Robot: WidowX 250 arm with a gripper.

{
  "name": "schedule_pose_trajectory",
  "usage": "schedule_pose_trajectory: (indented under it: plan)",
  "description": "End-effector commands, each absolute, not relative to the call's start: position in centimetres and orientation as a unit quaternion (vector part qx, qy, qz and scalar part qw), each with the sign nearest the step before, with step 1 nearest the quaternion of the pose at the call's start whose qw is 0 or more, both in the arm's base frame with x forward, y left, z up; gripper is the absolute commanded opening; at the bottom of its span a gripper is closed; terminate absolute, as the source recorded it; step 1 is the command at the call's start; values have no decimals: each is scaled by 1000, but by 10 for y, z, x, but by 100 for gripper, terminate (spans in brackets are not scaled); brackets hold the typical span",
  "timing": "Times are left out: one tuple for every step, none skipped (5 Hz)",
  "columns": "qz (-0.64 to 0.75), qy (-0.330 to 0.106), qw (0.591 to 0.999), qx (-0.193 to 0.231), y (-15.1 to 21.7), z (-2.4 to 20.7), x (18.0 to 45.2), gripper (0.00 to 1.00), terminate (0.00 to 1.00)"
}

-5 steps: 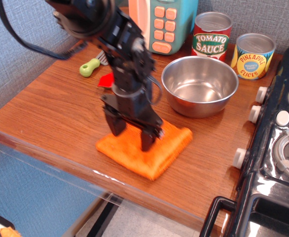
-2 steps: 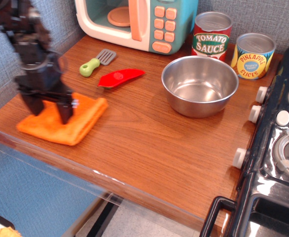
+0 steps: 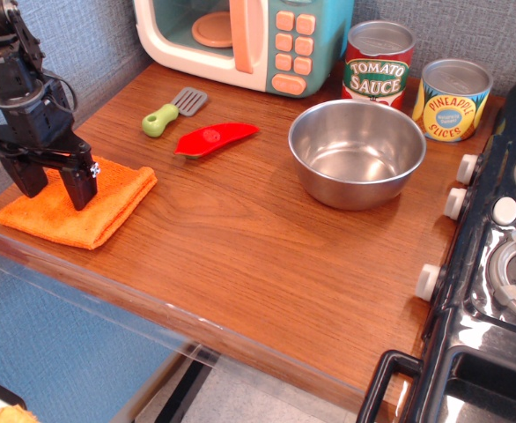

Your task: Move the orange towel to the front left corner of the table

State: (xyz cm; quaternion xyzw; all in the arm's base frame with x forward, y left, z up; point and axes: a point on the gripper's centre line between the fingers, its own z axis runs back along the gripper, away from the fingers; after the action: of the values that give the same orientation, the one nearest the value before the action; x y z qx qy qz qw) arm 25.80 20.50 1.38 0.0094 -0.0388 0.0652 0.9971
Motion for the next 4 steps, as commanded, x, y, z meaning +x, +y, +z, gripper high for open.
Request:
schedule_pose_trajectory:
  plan:
    - [-31, -103, 994, 18, 161, 65, 266, 100, 0]
    - [-25, -123, 992, 19, 145, 100, 264, 100, 0]
    - [-4, -131, 991, 20, 143, 128, 264, 100, 0]
    - [6, -123, 992, 22, 143, 132, 264, 100, 0]
